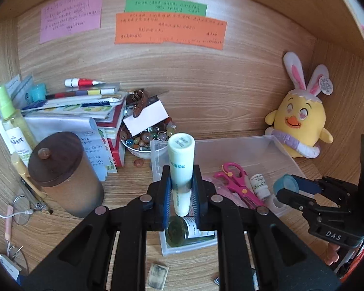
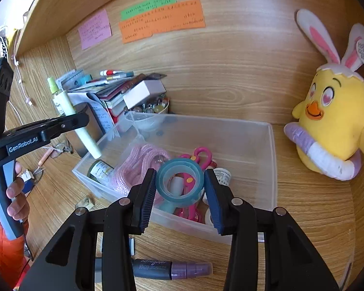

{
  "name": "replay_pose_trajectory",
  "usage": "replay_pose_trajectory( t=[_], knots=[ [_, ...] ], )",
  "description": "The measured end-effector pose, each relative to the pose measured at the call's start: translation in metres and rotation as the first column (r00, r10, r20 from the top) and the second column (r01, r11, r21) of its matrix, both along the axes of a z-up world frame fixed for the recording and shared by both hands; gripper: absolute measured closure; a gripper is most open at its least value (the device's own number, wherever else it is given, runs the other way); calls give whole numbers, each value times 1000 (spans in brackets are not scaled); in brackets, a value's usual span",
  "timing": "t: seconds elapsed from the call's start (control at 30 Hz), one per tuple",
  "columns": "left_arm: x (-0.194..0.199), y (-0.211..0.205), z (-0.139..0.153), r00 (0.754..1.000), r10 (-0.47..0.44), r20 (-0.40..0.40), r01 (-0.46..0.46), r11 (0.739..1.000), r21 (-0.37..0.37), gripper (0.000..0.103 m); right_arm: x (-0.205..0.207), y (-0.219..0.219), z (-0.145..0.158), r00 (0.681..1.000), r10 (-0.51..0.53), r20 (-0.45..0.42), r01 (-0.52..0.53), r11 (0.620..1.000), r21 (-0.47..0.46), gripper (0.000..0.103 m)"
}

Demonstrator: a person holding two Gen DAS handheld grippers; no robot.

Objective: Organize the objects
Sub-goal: 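Carry the tape roll and cream tube into the clear box and open both grippers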

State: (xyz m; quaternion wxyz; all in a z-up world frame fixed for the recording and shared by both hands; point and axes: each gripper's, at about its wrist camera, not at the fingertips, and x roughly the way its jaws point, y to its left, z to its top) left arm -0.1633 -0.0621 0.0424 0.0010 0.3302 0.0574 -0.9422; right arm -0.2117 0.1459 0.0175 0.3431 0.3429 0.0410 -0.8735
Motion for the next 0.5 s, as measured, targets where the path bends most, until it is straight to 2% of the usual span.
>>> replay_pose_trajectory(
  t=[0.37, 0.47, 0.5],
  knots=[
    [-22, 14, -27, 996, -30, 83, 33, 999, -34, 87, -16, -9, -20, 998, 5, 67, -6, 1000, 25, 66],
    [-19, 17, -27, 994, -53, 92, 55, 998, -21, 81, -13, -11, -19, 999, 7, 53, -9, 999, 39, 65],
    [-17, 18, -27, 994, -59, 92, 61, 998, -20, 76, -12, -12, -18, 999, 4, 46, -6, 999, 44, 60]
  ],
)
